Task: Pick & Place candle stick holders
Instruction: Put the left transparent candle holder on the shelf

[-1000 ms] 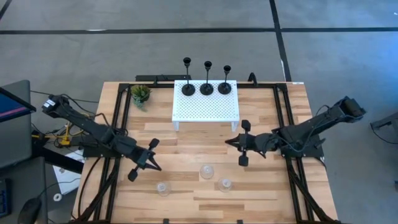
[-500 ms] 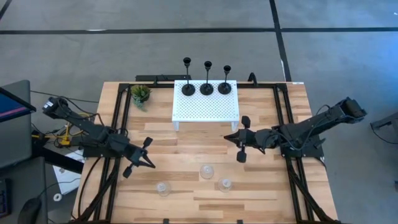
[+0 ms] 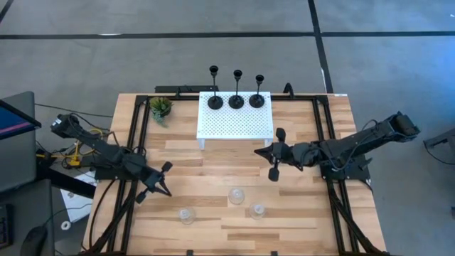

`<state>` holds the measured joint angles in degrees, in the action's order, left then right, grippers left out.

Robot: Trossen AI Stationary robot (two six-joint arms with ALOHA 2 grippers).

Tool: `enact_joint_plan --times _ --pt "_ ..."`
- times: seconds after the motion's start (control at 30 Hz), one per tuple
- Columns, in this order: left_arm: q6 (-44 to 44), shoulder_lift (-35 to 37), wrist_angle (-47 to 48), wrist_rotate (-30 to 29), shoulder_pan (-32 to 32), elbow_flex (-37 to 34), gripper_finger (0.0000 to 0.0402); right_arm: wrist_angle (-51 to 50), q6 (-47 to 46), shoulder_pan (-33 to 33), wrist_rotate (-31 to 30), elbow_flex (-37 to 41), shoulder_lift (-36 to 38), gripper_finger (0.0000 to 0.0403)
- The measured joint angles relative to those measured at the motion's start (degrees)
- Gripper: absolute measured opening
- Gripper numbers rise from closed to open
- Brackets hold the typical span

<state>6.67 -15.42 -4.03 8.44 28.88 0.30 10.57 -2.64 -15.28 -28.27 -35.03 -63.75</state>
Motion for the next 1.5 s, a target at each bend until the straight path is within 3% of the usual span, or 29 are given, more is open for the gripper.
enact_joint_plan --times 0.33,0.53,0.73,0.87,1.33,1.5 --pt "0.6 -4.5 -1.3 0.6 0.0 0.0 0.0007 1.2 1.1 1.3 1.5 0.0 0.0 0.0000" --pt "0.1 -8.5 -6.3 -5.0 0.0 0.0 0.0021 1.1 1.1 1.2 1.5 0.0 0.0 0.0000" --pt "-2.5 -12.9 -9.9 -4.9 0.0 0.0 0.0065 1.1 1.1 1.2 1.5 0.0 0.0 0.0000" --pt "-2.6 -16.8 -11.7 -1.8 0.0 0.0 0.0099 1.1 1.1 1.2 1.5 0.0 0.0 0.0000" --pt "-2.5 -37.4 -31.8 -0.6 0.0 0.1 0.0218 1.1 -0.4 1.2 1.5 0.0 0.0 0.0000" --pt "-2.5 -45.0 -43.2 2.2 0.0 0.1 0.0250 1.1 -0.4 1.2 1.4 0.0 0.0 0.0000"
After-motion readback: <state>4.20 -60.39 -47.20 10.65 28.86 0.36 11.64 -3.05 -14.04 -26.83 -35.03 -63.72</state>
